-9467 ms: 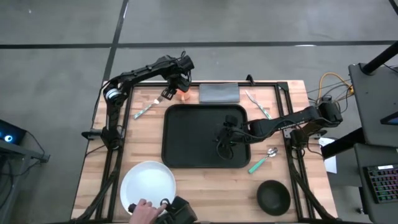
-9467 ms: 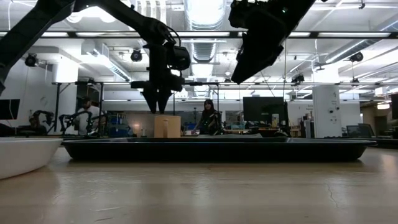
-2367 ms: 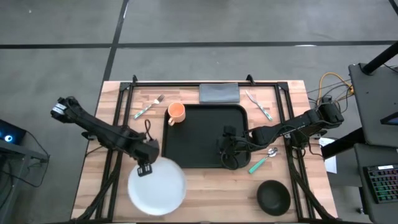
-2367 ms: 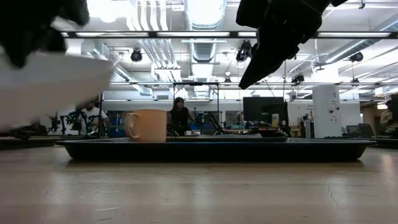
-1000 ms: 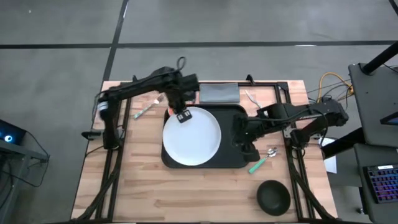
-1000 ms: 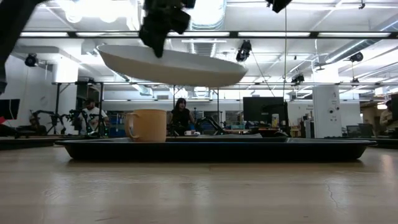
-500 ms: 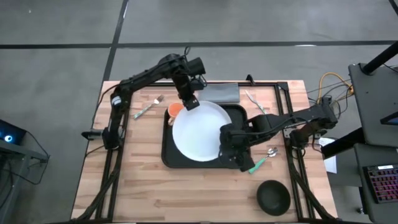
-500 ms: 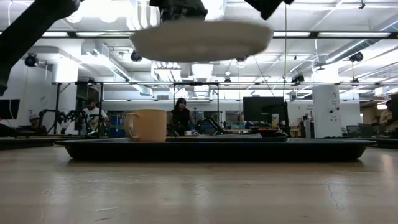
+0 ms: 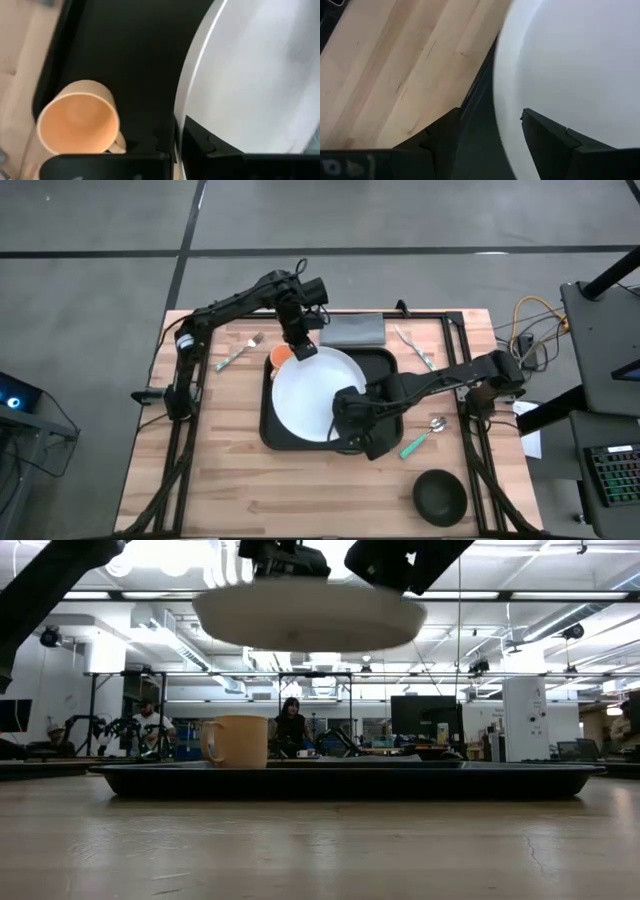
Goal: Set up tray
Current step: Put the white plate to the right of the orange mug on the black serving tray
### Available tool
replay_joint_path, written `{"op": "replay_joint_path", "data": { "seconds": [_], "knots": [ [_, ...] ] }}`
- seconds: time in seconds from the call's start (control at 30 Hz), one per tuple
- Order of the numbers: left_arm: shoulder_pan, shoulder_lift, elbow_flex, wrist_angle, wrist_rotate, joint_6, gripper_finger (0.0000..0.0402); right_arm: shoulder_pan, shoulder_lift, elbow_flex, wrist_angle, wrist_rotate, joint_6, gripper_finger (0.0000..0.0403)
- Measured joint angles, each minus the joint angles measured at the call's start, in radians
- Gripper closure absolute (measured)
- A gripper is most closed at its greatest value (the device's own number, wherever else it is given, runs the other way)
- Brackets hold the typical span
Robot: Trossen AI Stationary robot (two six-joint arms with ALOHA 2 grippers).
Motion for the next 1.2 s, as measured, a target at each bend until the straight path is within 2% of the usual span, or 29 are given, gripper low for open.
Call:
{"op": "replay_joint_path", "data": {
  "seconds": [0.2,0.43,0.93,1.2],
  "knots": [
    [-0.031,-0.043,0.001,0.000,-0.012,0.060,0.0401,-0.002,0.027,-0.001,0.010,0.013,0.005,0.0202],
    [-0.028,-0.046,-0.010,0.000,-0.056,0.051,0.0401,-0.002,0.001,0.000,0.026,0.055,-0.010,0.0202],
    [-0.020,-0.045,-0.010,0.000,-0.019,0.051,0.0402,0.006,0.002,-0.010,0.099,0.074,-0.046,0.0202],
    [-0.018,-0.045,-0.010,0.000,0.012,0.064,0.0401,0.007,0.002,-0.012,0.107,0.092,-0.044,0.0239]
  ]
}}
